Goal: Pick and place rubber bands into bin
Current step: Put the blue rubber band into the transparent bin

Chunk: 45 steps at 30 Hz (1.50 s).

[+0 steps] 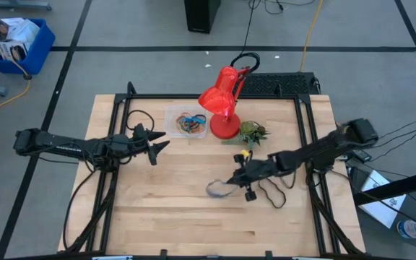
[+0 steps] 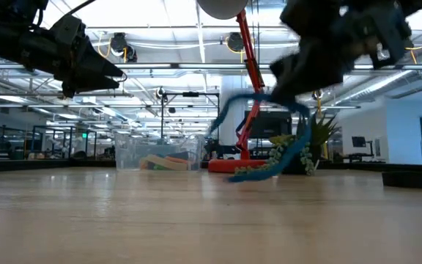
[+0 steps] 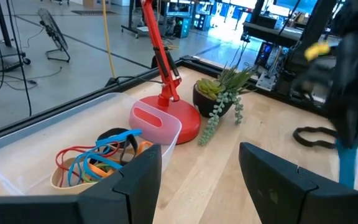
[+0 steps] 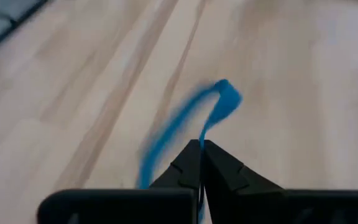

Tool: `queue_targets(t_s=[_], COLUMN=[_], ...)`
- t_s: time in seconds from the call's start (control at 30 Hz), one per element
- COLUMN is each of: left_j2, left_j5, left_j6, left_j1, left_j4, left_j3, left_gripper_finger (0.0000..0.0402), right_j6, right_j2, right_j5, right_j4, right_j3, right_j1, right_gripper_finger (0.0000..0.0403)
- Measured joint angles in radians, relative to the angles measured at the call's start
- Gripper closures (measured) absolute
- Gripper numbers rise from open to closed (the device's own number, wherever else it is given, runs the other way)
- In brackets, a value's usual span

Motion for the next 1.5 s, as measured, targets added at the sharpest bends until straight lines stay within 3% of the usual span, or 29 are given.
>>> queue_targets(t_s=[0.33, 0.7, 0.87, 1.1, 1.2, 1.5], left_j2=[0.000, 0.000, 0.000, 0.000, 0.000, 0.000], left_j5=[0.000, 0.000, 0.000, 0.000, 0.000, -0.001], left_j6=[0.001, 0.010, 0.009, 0.009, 0.009, 0.009], left_j1=[0.000, 0.000, 0.000, 0.000, 0.000, 0.000], left_j4=[-0.004, -0.003, -0.003, -0.003, -0.003, -0.024], left_j3=[0.000, 0.000, 0.000, 0.000, 0.000, 0.000], left_gripper_finger=[0.0178, 0.0178, 0.0178, 0.0179, 0.0178, 0.0178], right_j6=[-0.143, -0.179, -0.180, -0.224, -0.264, -0.342], right_j2=[-0.340, -0.442, -0.401, -0.260, -0.190, 0.016], right_j5=[0.233, 0.283, 0.272, 0.122, 0.116, 0.113], right_j4=[-0.167, -0.148, -0.019, 0.172, 0.284, 0.322], right_j3=[0.000, -0.057, -0.080, -0.080, -0.079, 0.094], right_j1=[-0.011, -0.053, -0.103, -0.224, -0.269, -0.372], right_gripper_finger=[0.0402, 0.0402, 0.0403, 0.0403, 0.0403, 0.0403])
